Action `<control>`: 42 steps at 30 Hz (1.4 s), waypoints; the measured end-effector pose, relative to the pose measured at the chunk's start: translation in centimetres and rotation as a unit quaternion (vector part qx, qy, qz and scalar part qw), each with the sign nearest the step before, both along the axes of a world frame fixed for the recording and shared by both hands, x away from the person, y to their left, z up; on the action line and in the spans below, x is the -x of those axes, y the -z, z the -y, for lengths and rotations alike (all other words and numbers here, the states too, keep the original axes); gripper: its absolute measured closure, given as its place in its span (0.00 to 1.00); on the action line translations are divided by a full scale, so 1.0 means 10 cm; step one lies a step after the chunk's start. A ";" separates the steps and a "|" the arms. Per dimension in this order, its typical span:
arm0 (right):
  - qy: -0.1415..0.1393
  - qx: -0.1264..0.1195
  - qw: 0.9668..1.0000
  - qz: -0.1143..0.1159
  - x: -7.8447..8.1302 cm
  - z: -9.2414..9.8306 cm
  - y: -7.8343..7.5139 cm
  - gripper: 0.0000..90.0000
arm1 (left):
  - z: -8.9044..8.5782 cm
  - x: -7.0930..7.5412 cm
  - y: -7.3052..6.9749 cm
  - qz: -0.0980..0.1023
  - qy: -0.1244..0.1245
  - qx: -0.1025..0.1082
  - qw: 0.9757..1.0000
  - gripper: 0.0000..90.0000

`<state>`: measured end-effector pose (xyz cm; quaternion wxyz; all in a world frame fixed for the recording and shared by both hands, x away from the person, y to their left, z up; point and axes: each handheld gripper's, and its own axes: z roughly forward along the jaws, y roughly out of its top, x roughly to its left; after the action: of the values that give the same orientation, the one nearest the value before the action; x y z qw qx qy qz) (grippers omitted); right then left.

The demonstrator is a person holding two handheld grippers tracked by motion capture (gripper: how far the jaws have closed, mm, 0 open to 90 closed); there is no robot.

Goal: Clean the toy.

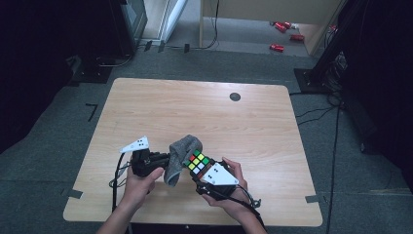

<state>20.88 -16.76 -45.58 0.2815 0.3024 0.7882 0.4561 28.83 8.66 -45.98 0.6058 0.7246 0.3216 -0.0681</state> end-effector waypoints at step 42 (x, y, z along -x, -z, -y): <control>0.028 -0.116 0.993 -0.014 0.02 0.09 -0.24 0.38 | 0.51 0.26 0.23 0.075 0.041 -0.079 0.993 0.88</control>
<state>20.68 -17.67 -43.23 0.2461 0.3612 0.7253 0.5319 26.22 3.57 -48.26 0.5661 0.7855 0.2497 -0.0127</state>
